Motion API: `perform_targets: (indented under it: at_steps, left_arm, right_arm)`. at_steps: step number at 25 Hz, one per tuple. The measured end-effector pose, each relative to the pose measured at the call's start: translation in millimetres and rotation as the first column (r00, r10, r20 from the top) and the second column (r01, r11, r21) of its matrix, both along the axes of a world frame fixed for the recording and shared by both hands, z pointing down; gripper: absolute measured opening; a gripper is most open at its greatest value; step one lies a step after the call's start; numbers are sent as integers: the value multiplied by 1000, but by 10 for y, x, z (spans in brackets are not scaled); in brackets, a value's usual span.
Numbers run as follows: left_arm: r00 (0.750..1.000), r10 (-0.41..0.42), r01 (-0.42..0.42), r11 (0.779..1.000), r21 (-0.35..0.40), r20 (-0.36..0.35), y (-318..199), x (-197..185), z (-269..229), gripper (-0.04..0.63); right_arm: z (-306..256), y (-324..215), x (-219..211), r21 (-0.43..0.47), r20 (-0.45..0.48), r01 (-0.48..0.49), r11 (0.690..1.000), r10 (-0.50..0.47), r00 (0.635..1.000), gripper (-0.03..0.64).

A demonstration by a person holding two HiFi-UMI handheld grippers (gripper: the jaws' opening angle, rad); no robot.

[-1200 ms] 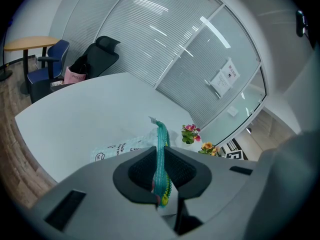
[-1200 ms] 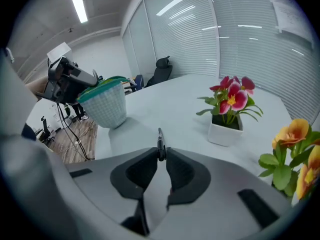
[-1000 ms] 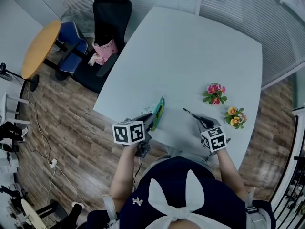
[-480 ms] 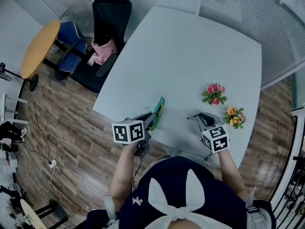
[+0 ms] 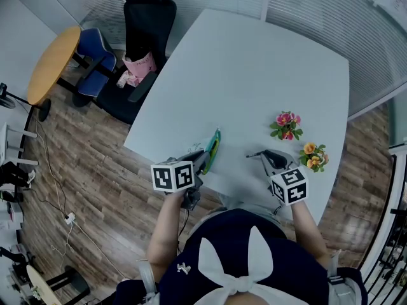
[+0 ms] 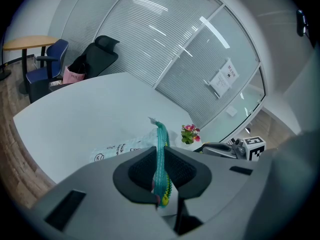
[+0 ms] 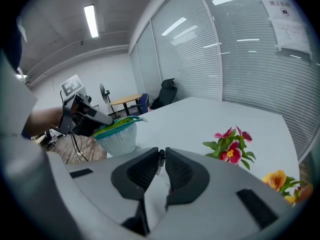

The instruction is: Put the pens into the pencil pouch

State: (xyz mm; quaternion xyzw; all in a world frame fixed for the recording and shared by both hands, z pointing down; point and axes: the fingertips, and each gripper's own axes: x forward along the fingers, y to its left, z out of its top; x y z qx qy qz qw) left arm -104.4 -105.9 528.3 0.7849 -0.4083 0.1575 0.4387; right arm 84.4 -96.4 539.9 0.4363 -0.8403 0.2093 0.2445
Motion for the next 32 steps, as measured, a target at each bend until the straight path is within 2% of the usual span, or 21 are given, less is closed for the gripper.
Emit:
perform_targets:
  at_steps: [5,9,18,32]
  left_arm:
    - [1000,-10,10,1000,-1,25,1,-48,-20,60]
    - [1000,-1,1,1000,4,-5,7,17,-10,60]
    - [1000,-13,13,1000,8,8,7,-16,7,60]
    - [1000,-9,9,1000,12,-11,58,38,-8,60]
  right_arm:
    - [-239,-33,-93,36,42,14,999,-16,999,49]
    - [-429,-51,-155,64,83,29,998,-34,996,49]
    - [-807,-54,-323,139,132,65,988,-84,988,48]
    - [-1122,-15,-473,198,164,96,975,-129,978,48]
